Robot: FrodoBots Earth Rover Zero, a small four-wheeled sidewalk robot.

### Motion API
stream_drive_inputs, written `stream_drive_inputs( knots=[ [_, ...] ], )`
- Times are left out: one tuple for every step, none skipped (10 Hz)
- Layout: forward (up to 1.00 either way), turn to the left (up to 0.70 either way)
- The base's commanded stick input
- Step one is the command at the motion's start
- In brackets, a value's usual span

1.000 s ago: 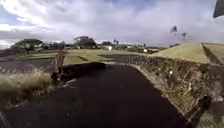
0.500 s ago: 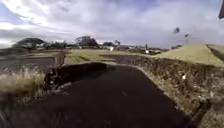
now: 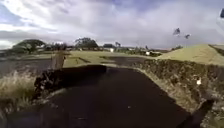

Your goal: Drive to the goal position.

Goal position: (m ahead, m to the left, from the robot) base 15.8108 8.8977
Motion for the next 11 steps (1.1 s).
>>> stream_drive_inputs(
  knots=[
    [0.70, 0.00],
    [0.70, 0.00],
    [0.70, 0.00],
    [0.70, 0.00],
    [0.70, 0.00],
    [0.70, 0.00],
    [0.70, 0.00],
    [0.70, 0.00],
    [0.70, 0.00],
    [0.70, 0.00],
    [0.70, 0.00]
  ],
)
